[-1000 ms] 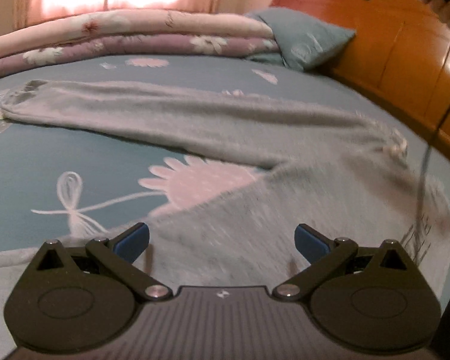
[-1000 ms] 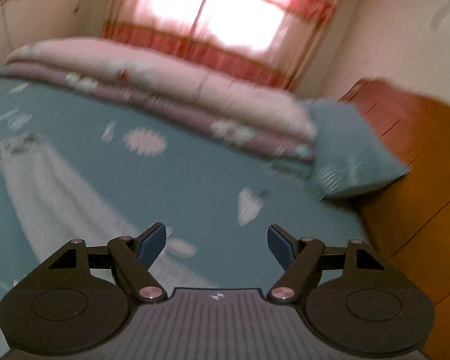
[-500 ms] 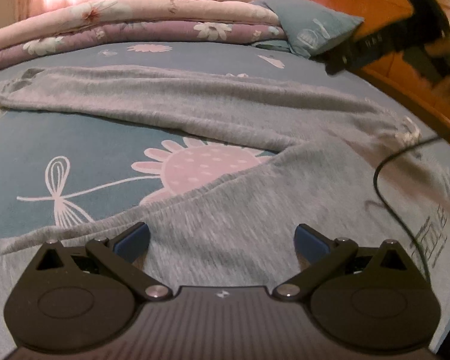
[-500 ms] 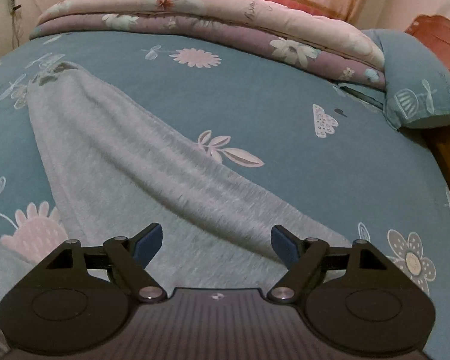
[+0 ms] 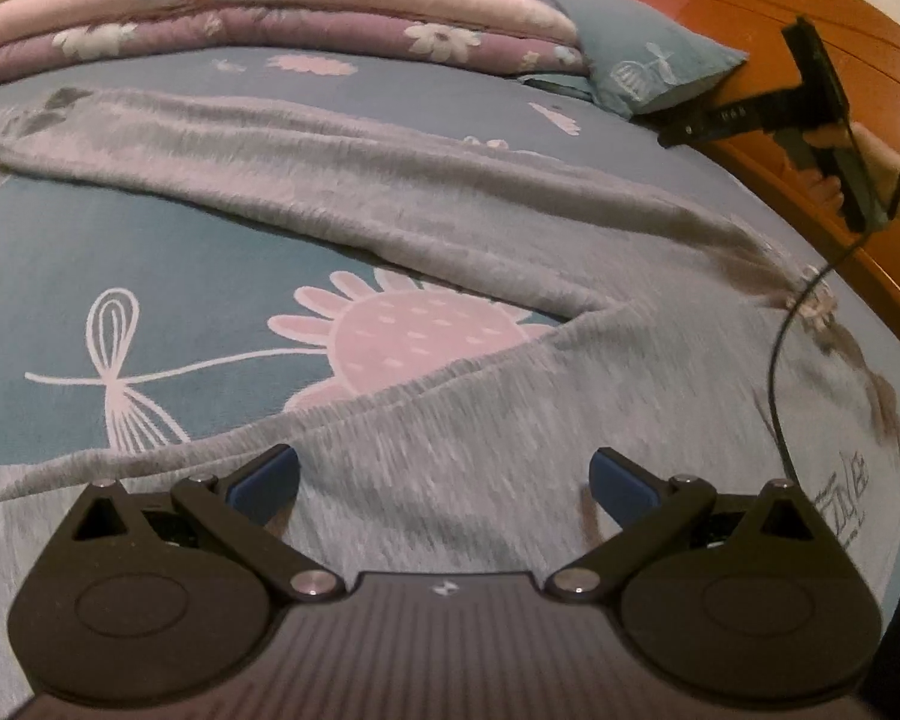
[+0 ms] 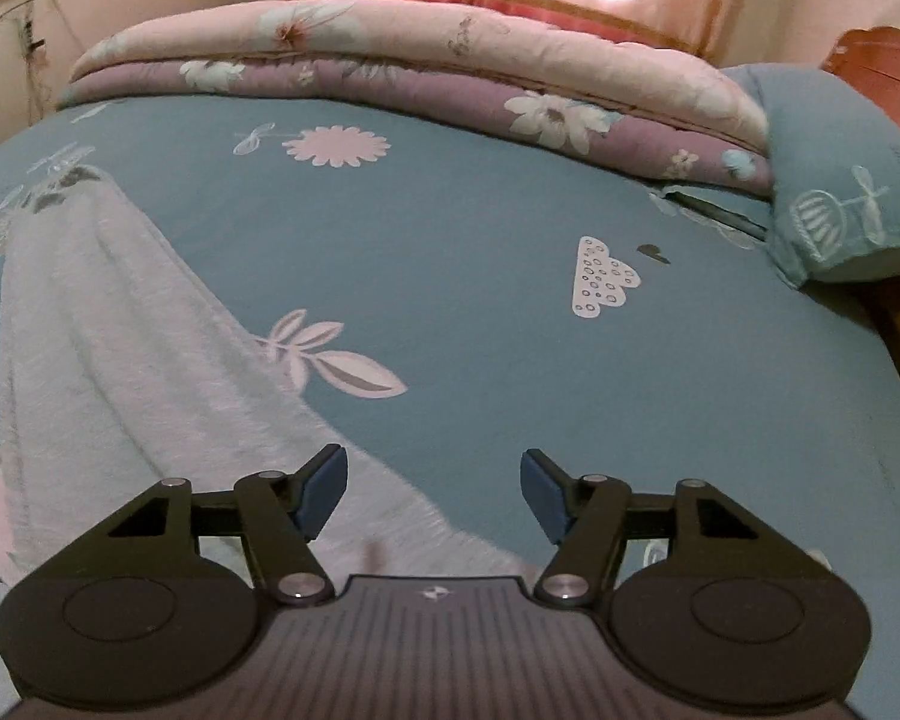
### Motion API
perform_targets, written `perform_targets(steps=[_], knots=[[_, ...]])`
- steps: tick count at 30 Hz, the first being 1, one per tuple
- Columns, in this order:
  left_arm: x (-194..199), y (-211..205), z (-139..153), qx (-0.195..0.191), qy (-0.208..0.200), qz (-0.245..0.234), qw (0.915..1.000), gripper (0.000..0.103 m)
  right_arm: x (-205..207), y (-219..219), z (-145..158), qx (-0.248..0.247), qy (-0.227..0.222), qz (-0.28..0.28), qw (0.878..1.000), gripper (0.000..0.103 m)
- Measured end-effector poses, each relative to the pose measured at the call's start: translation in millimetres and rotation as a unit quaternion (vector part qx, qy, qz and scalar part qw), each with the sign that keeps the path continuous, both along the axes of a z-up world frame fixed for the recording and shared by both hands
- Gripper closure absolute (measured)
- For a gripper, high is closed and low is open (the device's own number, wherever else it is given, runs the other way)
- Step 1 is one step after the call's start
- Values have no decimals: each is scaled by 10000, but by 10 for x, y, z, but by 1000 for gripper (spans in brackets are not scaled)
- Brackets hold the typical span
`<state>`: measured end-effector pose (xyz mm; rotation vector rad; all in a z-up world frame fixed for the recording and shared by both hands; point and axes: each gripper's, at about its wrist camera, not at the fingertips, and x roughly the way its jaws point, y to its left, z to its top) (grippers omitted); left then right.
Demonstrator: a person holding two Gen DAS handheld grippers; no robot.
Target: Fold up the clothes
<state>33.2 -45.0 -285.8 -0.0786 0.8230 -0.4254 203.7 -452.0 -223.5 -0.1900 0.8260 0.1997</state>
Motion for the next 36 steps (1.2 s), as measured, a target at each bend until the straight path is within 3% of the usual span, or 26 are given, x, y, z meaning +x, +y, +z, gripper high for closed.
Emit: perform_targets(steps=[3, 9, 13, 15, 16, 19, 25, 31, 34, 36], knots=[[-1, -44, -5, 88, -1, 116, 9999, 1, 173, -96, -175, 193, 294, 343, 9988, 34], [-49, -248, -40, 803, -194, 98, 9965, 1, 345, -108, -580, 33, 714, 1027, 9921, 35], [-21, -251, -33, 797, -153, 201, 9965, 1, 332, -136, -712, 163, 664, 1125, 9913, 39], [-8, -243, -28, 774, -127, 221, 9967, 1, 295, -144, -728, 292, 593, 1186, 9907, 55], [-6, -241, -28, 770, -120, 224, 9967, 1, 271, -146, -725, 391, 567, 1232, 9900, 78], [-3, -249, -28, 788, -113, 215, 9966, 1, 154, -32, -702, 133, 316, 1301, 9909, 95], [-10, -239, -23, 757, -104, 217, 9968, 1, 165, -16, -480, -46, -321, 953, 9949, 97], [-13, -233, -29, 747, -109, 232, 9969, 1, 410, 67, -584, -318, -199, 676, 9970, 97], [-18, -230, -35, 756, -116, 224, 9968, 1, 464, 71, -731, -333, -100, 419, 9985, 91], [-17, -220, -35, 752, -109, 198, 9969, 1, 403, -13, -620, -119, -182, 302, 9993, 79]])
